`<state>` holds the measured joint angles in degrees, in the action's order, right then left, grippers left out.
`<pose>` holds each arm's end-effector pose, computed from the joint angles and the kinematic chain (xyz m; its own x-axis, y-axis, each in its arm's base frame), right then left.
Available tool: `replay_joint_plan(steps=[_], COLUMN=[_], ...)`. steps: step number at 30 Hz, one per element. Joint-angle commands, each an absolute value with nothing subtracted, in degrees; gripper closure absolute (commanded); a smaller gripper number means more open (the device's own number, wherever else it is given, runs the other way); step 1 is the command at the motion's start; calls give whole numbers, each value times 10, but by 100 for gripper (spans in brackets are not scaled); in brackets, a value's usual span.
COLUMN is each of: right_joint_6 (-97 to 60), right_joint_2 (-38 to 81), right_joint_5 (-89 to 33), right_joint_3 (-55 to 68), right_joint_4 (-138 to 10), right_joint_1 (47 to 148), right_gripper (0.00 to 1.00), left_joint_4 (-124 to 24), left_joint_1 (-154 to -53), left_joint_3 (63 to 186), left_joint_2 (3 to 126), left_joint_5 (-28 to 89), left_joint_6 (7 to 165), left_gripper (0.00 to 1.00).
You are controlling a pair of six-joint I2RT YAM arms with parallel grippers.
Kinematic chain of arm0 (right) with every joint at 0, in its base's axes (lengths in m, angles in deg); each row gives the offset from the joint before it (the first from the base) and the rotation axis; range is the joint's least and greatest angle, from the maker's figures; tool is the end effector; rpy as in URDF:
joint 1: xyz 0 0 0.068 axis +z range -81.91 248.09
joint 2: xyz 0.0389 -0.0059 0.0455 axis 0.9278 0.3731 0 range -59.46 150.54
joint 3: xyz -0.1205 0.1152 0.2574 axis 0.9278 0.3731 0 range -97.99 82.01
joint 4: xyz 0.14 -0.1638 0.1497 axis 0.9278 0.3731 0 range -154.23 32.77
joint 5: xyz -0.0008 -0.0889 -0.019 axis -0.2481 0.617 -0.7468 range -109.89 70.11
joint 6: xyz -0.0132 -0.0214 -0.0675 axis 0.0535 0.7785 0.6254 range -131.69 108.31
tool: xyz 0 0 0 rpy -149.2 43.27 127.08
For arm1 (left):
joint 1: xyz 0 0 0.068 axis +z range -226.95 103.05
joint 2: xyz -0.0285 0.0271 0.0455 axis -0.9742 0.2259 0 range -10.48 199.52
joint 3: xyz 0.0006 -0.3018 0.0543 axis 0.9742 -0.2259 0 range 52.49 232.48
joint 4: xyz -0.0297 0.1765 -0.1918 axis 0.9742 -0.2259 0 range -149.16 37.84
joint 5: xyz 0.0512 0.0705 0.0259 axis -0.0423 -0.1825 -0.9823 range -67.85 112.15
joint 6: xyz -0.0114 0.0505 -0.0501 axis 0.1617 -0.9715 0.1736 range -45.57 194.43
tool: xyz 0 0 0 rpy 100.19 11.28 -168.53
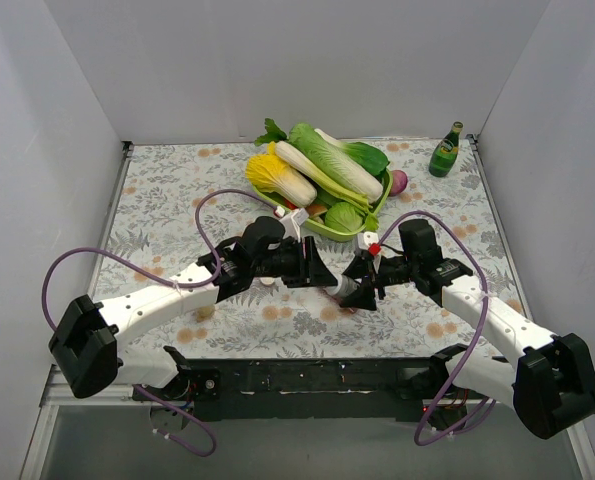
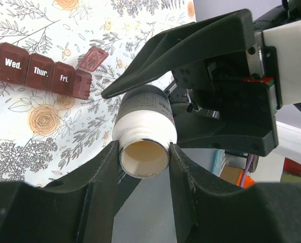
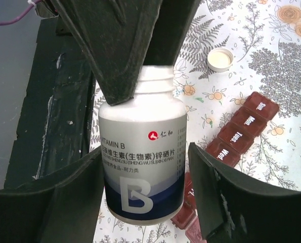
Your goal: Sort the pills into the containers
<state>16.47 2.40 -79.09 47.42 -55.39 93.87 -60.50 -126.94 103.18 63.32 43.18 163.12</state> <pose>0.1665 0.1372 0.2560 -0.0679 -0.3012 -0.9512 -0.9977 0.0194 0.0651 0.1745 -0.2411 0.2915 -0.9193 -0.3561 0.1677 -0.3144 0.4079 -0.8572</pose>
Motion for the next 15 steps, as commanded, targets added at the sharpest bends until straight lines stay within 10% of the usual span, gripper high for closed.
replay_joint_plan(steps=[1, 15], right_joint_6=[158, 147], right_joint_2=[20, 18], right_joint_5=[-777, -758], right_joint_3=[472, 456], right_joint_4=[-570, -568], right_joint_1=[942, 943], right_gripper=[26, 27], left_joint_4=[-653, -684], left_joint_1=[-1275, -1280], left_joint_3=[1083, 1108], left_joint_2=[630, 661], left_joint_5=[405, 388], left_joint_6=[1627, 1627], left_gripper=[100, 100])
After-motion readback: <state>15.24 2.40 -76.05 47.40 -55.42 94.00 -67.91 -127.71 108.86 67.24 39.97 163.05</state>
